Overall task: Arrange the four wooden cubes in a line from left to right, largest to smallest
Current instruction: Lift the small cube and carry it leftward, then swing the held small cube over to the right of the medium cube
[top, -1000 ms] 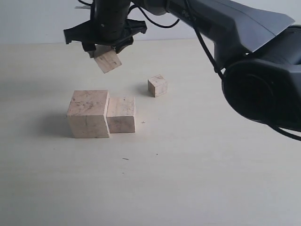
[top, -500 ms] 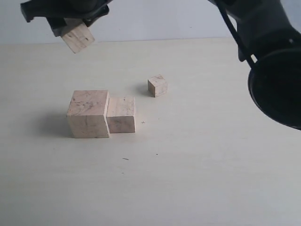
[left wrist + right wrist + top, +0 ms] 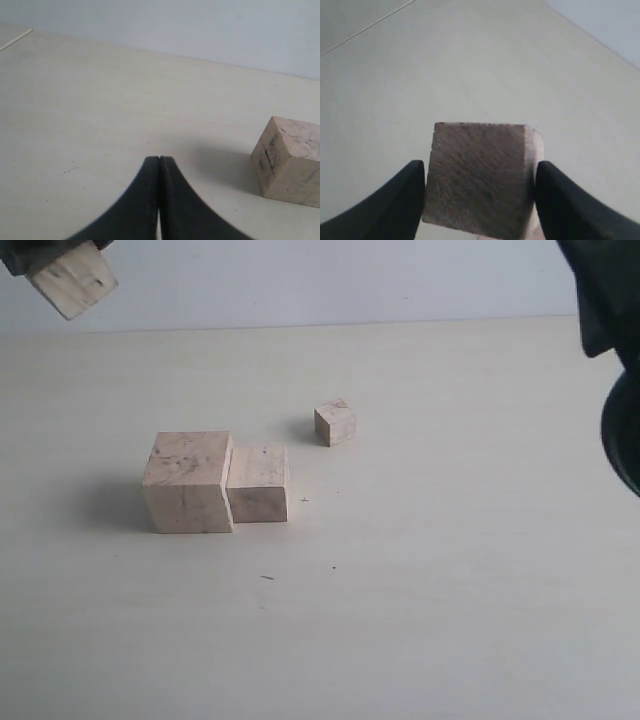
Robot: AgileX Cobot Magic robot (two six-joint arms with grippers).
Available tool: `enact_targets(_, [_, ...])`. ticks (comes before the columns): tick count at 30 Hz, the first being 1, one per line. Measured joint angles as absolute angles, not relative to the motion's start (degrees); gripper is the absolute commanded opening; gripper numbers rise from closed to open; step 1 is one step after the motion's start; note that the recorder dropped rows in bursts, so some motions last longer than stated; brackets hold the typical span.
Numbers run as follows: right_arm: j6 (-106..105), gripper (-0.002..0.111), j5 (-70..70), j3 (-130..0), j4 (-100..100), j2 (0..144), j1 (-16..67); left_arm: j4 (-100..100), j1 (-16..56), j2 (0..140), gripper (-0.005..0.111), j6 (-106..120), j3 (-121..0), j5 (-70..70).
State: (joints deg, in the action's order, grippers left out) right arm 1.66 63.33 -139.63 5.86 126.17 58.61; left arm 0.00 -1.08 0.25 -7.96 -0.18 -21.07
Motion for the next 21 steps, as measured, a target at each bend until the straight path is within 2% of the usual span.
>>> enact_targets(9, [-2.6,0.0,61.5,-128.8,6.7,120.0,58.6,0.0,-1.1,0.2,0.0,-8.0,-0.2,-21.1])
enact_targets(21, [-14.9,0.0,51.4,-95.4,12.3,103.5,58.5,0.0,-1.1,0.2,0.0,-8.0,-0.2,-21.1])
